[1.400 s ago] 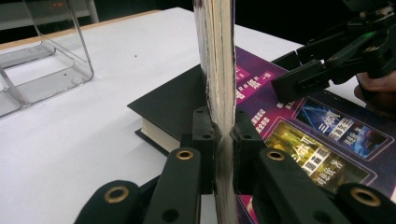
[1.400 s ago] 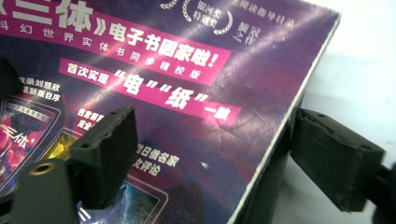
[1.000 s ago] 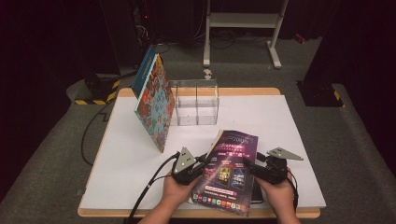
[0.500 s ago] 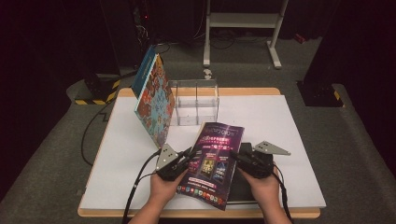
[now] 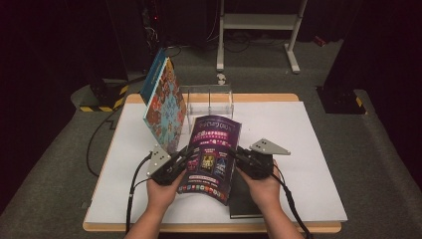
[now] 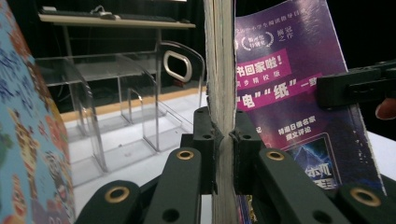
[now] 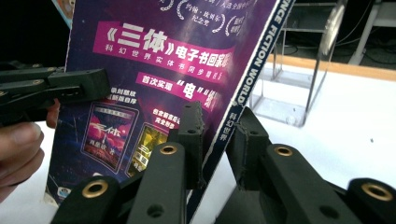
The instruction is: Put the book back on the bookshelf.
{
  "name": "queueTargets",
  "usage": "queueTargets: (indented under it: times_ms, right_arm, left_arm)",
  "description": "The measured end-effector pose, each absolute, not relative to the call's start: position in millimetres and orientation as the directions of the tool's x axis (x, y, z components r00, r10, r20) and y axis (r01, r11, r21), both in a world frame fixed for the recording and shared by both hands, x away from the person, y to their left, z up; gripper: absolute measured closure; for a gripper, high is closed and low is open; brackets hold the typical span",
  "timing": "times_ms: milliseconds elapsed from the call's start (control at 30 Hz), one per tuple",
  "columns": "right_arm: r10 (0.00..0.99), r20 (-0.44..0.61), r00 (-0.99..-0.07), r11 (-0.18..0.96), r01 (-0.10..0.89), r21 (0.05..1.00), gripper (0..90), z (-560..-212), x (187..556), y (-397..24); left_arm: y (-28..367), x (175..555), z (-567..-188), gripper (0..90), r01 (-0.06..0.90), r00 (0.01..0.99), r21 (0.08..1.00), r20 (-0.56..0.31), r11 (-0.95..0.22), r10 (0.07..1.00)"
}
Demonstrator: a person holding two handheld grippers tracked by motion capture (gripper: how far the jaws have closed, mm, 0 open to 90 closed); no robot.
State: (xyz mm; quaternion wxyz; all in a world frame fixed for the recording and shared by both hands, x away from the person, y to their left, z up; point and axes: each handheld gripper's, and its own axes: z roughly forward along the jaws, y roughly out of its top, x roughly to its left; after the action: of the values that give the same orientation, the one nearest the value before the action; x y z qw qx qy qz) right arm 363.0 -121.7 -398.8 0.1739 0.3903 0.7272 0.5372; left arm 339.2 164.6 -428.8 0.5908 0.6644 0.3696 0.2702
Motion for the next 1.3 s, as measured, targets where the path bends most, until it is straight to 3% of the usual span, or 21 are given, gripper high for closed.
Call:
queueTargets:
  times_ms: [433, 733, 1300]
  right_arm:
    - [0.773, 0.142, -0.618, 0.089, 0.327, 0.941, 78.5, -387, 390, -106]
    - [0.764, 0.129, -0.632, 0.098, 0.312, 0.945, 79.2, -396, 384, -101]
    - [0.702, 0.125, -0.701, 0.098, 0.269, 0.958, 67.3, -400, 334, -107]
  left_arm:
    - [170, 375, -421, 82.9, 0.128, 0.544, 0.992, -0.061, -0.011, 0.837]
    - [178, 370, -434, 81.3, 0.145, 0.534, 0.989, -0.089, 0.013, 0.841]
    - [199, 329, -442, 55.6, 0.118, 0.52, 0.993, -0.063, 0.001, 0.852]
